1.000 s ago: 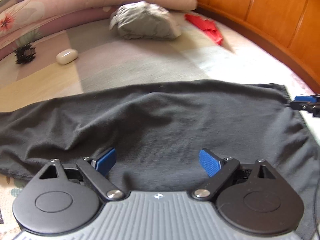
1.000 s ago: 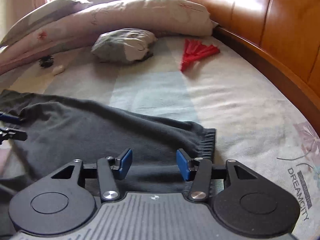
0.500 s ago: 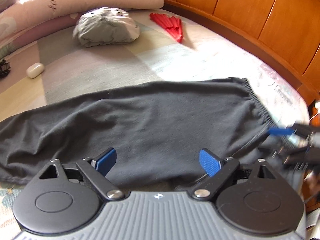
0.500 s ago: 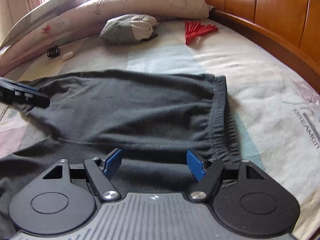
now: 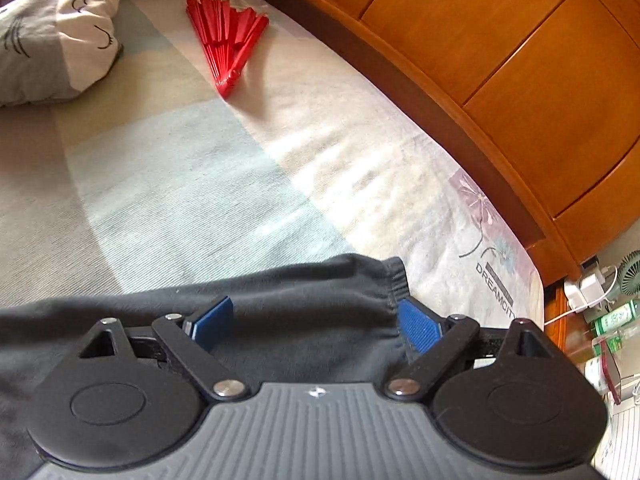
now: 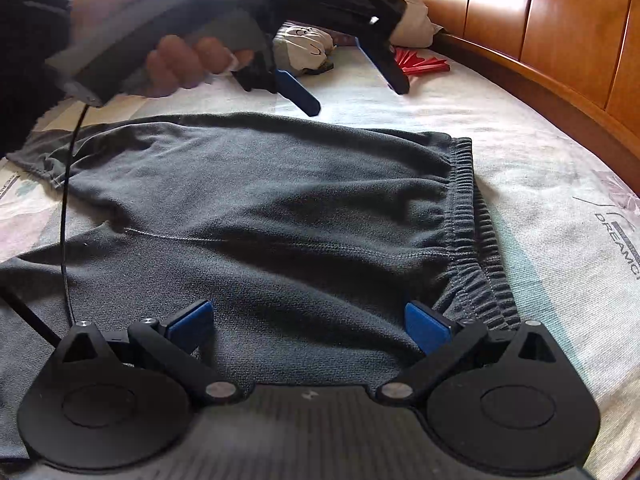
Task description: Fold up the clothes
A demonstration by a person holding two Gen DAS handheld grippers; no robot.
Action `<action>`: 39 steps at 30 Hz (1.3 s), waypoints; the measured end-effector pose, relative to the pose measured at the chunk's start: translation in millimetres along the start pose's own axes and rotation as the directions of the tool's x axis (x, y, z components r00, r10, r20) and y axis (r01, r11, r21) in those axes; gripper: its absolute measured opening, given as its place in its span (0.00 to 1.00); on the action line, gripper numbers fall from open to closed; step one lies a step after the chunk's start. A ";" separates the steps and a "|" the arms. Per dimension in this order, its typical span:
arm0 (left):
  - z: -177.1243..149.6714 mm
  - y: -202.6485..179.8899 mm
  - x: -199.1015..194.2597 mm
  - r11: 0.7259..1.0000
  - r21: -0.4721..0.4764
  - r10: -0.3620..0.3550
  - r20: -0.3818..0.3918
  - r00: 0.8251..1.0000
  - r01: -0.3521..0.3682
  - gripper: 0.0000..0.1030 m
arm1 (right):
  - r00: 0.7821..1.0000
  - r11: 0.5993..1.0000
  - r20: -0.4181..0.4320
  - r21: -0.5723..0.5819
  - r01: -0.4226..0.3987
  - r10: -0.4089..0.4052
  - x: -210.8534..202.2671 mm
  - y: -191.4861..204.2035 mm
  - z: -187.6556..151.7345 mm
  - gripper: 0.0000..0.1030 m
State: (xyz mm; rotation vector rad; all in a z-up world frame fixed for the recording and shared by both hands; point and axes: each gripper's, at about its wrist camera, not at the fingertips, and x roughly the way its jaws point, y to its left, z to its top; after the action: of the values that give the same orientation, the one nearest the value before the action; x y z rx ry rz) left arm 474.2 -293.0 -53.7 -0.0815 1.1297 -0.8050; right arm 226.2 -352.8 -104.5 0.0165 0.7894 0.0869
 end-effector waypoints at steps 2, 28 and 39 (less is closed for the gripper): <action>6.1 0.8 15.6 0.999 -0.034 -0.010 -0.049 0.999 0.009 0.87 | 1.000 1.000 0.003 0.006 -0.015 0.015 -0.6 -2.7 0.2 1.00; -8.5 -5.2 25.2 0.991 0.045 0.129 -0.024 0.991 -0.128 0.88 | 0.999 0.999 0.017 0.018 -0.043 0.043 0.2 -7.1 0.7 1.00; -6.8 -2.8 -14.1 0.988 0.043 0.146 0.039 0.989 -0.147 0.89 | 1.000 1.000 -0.002 -0.023 -0.015 0.015 2.4 -3.0 3.2 1.00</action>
State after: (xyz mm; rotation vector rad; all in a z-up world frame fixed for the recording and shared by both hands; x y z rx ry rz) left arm 464.6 -284.2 -44.7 0.0246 1.0701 -0.6951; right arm 230.4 -355.5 -104.1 0.0008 0.7898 0.1100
